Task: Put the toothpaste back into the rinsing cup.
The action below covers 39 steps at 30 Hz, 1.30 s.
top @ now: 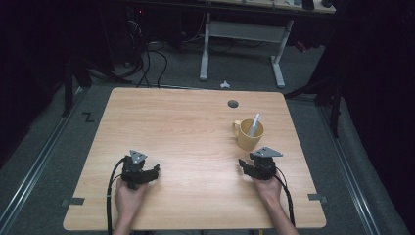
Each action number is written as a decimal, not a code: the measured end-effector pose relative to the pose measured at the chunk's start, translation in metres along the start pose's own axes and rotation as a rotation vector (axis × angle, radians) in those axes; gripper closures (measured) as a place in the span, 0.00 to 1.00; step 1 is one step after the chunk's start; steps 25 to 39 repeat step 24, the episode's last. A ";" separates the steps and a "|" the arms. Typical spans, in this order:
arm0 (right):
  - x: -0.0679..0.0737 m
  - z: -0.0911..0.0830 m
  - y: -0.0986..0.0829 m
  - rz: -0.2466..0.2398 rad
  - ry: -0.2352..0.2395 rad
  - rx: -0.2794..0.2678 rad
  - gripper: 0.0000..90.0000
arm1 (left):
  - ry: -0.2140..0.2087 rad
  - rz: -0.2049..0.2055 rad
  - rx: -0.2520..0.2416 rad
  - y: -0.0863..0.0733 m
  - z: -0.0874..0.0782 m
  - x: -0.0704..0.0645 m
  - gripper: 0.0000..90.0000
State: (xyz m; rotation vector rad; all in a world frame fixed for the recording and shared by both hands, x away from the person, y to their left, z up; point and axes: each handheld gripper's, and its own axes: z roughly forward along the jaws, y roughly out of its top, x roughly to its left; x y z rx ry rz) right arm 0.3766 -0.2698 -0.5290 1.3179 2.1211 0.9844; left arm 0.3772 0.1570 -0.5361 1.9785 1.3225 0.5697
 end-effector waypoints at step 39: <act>0.001 0.005 0.001 0.001 -0.025 0.059 0.44 | -0.001 0.001 0.002 0.000 0.000 0.000 0.29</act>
